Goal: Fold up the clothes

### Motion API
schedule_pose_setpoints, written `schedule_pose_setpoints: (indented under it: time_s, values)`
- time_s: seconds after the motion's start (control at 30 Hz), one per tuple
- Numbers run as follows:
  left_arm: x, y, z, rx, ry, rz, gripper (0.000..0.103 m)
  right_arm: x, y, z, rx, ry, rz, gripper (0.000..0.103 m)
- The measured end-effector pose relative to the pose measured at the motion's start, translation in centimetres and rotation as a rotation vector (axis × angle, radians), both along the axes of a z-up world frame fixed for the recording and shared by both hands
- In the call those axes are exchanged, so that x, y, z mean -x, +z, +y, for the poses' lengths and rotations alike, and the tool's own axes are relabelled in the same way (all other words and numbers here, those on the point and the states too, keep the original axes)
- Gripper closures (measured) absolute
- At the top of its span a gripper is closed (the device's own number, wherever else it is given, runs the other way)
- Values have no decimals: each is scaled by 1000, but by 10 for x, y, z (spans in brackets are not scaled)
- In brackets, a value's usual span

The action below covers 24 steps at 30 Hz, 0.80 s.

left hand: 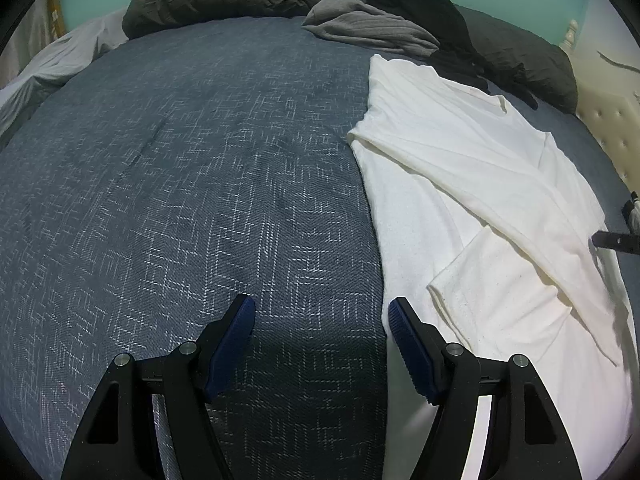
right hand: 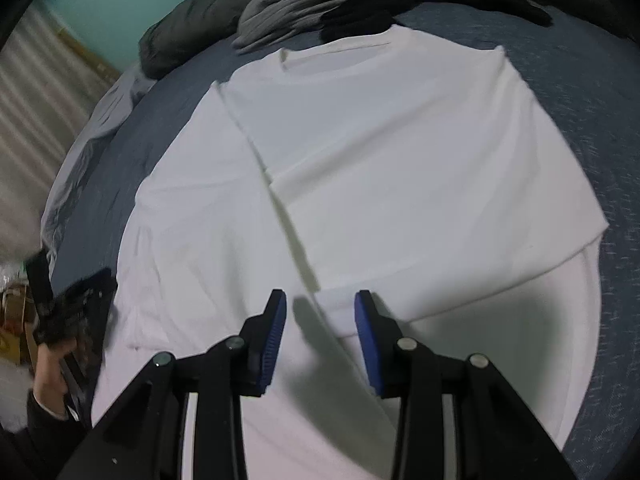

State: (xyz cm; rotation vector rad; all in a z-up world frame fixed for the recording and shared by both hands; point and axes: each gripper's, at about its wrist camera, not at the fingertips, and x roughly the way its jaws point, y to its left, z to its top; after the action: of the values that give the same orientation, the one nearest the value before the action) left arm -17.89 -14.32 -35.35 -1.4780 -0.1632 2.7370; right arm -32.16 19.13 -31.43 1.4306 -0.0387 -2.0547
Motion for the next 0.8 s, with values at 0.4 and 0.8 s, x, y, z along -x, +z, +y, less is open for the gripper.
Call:
schedule_pose_setpoints:
  time_s: [0.4,0.8]
  values:
    - [6,-2,1,-2,-4,-2,29,-2,7,9,54,-45,75,102]
    - [7,-2,-4,-3,-11,-2,29,1,-1,20,27,-152,48,101]
